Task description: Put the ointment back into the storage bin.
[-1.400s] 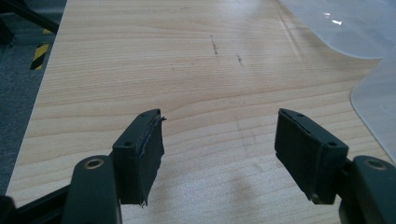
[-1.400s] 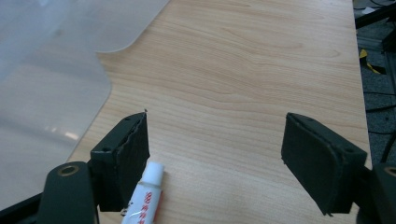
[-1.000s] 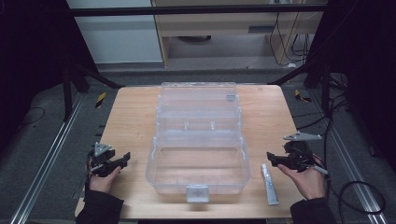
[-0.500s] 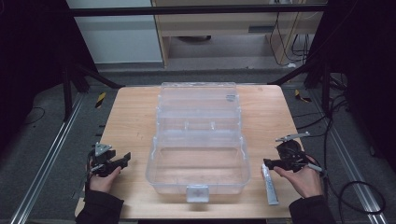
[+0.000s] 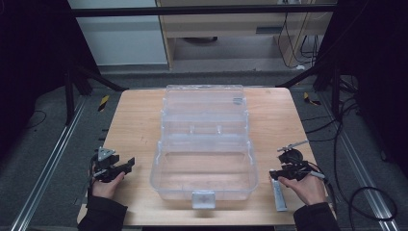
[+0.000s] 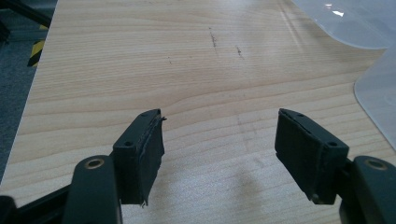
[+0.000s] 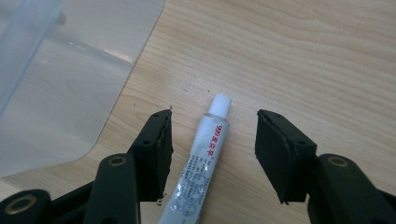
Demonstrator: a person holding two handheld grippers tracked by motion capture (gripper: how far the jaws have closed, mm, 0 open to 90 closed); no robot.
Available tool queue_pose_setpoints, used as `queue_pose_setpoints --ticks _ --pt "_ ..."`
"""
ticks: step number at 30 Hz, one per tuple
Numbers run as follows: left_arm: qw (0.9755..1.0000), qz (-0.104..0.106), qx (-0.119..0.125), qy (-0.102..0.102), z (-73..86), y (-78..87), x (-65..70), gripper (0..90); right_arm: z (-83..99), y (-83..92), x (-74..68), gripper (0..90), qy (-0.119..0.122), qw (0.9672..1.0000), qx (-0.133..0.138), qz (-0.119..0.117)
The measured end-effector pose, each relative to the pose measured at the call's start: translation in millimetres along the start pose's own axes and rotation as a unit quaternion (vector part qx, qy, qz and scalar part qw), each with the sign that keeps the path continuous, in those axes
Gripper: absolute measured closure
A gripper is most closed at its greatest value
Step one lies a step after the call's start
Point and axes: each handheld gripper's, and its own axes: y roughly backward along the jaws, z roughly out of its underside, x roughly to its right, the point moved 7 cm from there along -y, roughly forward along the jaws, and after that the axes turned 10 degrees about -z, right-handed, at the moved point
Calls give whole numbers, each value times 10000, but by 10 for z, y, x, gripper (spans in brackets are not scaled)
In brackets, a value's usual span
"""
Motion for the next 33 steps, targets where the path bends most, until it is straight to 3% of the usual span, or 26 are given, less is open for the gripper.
queue_pose_setpoints --ticks 10,22,33 --pt "10000 3 -3 -3 0 0 2 321 85 -79 -6 518 -113 9997 -179 -111" --pt "10000 15 -17 -16 3 1 2 320 143 -207 -9 565 -143 9983 -570 -15" --pt "10000 17 -10 -9 1 3 3 321 157 -256 -4 584 -180 9969 -764 36"
